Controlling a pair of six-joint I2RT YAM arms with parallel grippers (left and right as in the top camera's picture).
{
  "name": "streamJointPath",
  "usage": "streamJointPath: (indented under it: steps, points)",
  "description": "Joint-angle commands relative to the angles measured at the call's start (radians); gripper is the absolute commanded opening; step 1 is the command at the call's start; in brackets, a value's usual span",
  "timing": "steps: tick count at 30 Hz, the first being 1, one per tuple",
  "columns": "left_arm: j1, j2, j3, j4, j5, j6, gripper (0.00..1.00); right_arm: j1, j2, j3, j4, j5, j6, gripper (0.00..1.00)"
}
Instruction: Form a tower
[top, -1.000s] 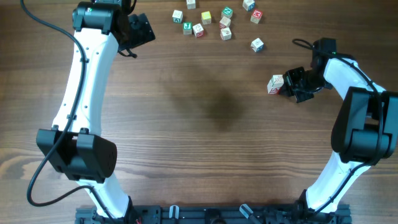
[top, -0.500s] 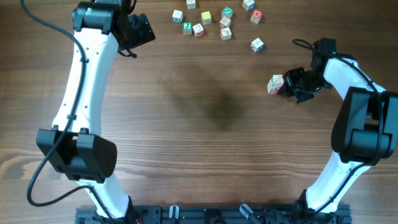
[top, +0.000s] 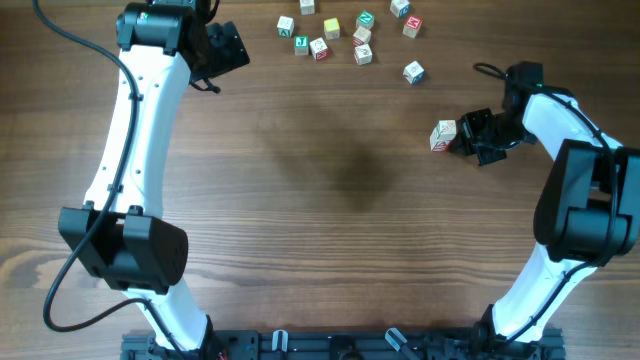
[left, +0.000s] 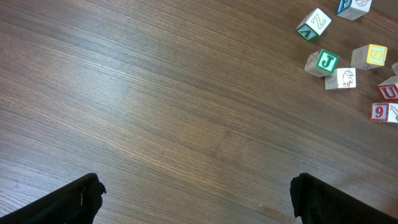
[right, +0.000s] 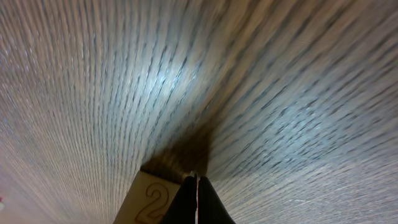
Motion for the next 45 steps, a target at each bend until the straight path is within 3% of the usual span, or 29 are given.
streamJointPath:
  steps: [1, 6, 10, 14, 18, 19, 20, 21, 22, 29, 32, 35, 39, 42, 45]
  points:
    - [0.002, -0.025, -0.002, 0.0, 0.005, -0.002, 1.0, -0.016, 0.026, -0.002, 0.002, -0.003, 0.019, 0.04]
    - [0.002, -0.025, -0.002, 0.0, 0.005, -0.002, 1.0, -0.047, 0.026, 0.002, -0.005, 0.01, 0.017, 0.04]
    - [0.002, -0.025, -0.002, 0.0, 0.005, -0.002, 1.0, -0.151, -0.043, 0.007, -0.084, 0.023, -0.066, 0.04]
    - [0.002, -0.025, -0.002, 0.0, 0.005, -0.002, 1.0, -0.213, -0.222, 0.007, -0.159, 0.11, -0.186, 0.04]
    - [0.002, -0.025, -0.002, 0.0, 0.005, -0.002, 1.0, -0.213, -0.533, 0.007, -0.253, 0.258, -0.341, 0.05]
    - [0.002, -0.025, -0.002, 0.0, 0.005, -0.002, 1.0, -0.213, -0.602, 0.007, -0.271, 0.267, -0.382, 0.14]
    - [0.002, -0.025, -0.002, 0.0, 0.005, -0.002, 1.0, -0.213, -0.698, 0.007, -0.297, 0.277, -0.437, 0.31]
    - [0.002, -0.025, -0.002, 0.0, 0.005, -0.002, 1.0, -0.213, -0.774, 0.007, -0.322, 0.282, -0.457, 0.54]
    - [0.002, -0.025, -0.002, 0.0, 0.005, -0.002, 1.0, -0.213, -0.847, 0.007, -0.336, 0.304, -0.457, 1.0]
    - [0.002, -0.025, -0.002, 0.0, 0.005, -0.002, 1.0, -0.206, -1.093, 0.007, -0.409, 0.42, -0.454, 1.0]
    - [0.002, -0.025, -0.002, 0.0, 0.005, -0.002, 1.0, -0.17, -1.141, 0.006, -0.395, 0.477, -0.539, 1.0]
    - [0.002, -0.025, -0.002, 0.0, 0.005, -0.002, 1.0, -0.142, -1.261, -0.117, -0.198, 0.483, -0.67, 1.0]
    - [0.002, -0.025, -0.002, 0.0, 0.005, -0.002, 1.0, -0.091, -1.516, -0.458, 0.131, 0.388, -0.688, 1.0]
    - [0.002, -0.025, -0.002, 0.0, 0.005, -0.002, 1.0, -0.031, -1.806, -0.742, 0.401, 0.369, -0.69, 1.0]
    - [0.002, -0.025, -0.002, 0.0, 0.005, -0.002, 1.0, 0.008, -1.94, -0.904, 0.629, 0.344, -0.754, 1.0]
